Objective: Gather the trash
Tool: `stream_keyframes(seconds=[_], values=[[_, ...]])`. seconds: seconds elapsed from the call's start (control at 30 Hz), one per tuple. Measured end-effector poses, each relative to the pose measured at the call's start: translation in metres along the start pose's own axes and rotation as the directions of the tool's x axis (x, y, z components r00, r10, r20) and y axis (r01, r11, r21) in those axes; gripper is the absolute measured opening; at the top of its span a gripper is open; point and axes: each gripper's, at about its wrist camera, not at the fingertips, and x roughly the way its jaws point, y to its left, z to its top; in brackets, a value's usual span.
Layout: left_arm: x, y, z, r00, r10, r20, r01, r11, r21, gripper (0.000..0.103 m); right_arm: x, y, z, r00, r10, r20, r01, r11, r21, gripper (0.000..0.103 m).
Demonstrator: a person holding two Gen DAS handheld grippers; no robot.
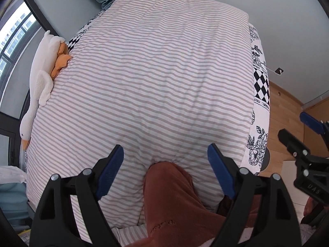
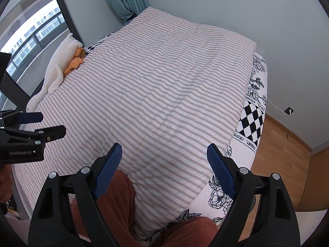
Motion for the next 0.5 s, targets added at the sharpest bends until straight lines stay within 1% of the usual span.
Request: stream_keyframes(seconds=[0.13,0.3,0.5], values=[[-0.011,-0.001,-0.009,0.999,-0.034,0.023,0.035,0.999,-0.026,0.086,-0.011,0.006,-0.009,1.0,-0.002,0.009,0.002,1.0,-0.011,0.081],[-0.02,-0.01,-0.02,0.998,-0.038,0.045,0.039,0.999,-0.022,0.088,-0.021,0.009,-0.014,0.999,-0.012,0.035,0.013,1.0,-0.023,0.081],[-0.02,-0.013,-0.023,0.997,-0.038,0.062,0.039,0.999,-0.016,0.088,-0.025,0.009,-0.015,0.998,-0.012,0.06,0.014,1.0,-0.022,0.082]])
